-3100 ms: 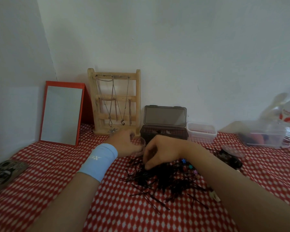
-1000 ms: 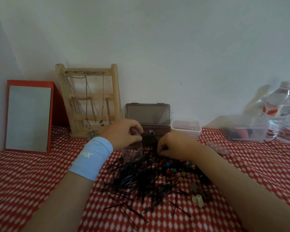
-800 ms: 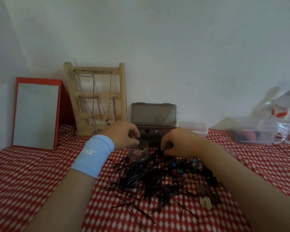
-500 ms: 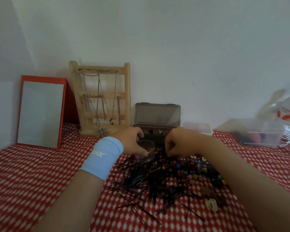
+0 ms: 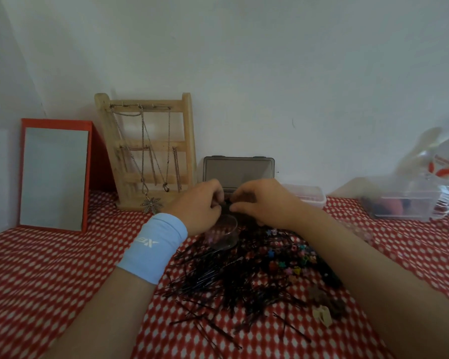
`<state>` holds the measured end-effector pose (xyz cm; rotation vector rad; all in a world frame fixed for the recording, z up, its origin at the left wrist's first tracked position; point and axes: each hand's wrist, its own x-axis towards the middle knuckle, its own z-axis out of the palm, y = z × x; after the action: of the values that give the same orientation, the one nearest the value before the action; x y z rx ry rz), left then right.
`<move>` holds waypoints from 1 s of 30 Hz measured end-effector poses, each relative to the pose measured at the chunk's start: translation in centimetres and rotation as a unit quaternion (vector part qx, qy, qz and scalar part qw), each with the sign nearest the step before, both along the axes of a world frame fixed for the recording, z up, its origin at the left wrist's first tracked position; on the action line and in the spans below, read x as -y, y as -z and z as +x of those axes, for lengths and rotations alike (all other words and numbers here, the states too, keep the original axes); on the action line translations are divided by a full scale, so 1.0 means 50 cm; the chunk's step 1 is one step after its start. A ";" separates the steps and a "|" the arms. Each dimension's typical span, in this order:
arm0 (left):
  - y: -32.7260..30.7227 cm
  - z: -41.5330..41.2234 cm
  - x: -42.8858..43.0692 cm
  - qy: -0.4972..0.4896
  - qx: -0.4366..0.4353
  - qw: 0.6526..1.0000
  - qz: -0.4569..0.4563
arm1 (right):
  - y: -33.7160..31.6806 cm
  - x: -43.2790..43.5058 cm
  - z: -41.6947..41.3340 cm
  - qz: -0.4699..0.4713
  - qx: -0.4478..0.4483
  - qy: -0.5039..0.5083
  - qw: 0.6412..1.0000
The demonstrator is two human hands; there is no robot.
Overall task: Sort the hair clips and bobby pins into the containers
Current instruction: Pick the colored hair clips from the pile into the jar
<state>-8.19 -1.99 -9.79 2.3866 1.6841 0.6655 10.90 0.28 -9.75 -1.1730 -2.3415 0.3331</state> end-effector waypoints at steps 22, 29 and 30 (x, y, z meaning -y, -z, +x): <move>0.071 0.083 0.008 0.131 -0.274 0.947 0.102 | -0.023 0.008 0.119 -0.166 0.158 -0.033 0.973; 0.052 0.077 0.006 0.128 -0.148 0.978 0.071 | -0.010 0.013 0.107 -0.149 0.262 -0.006 0.953; 0.041 0.074 0.010 0.119 -0.111 0.985 0.049 | -0.007 0.014 0.102 -0.141 0.271 -0.005 0.952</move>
<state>-4.49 -2.50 -11.82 2.7636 1.4314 0.4703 16.01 -0.41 -9.42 -1.5453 -2.8385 0.3974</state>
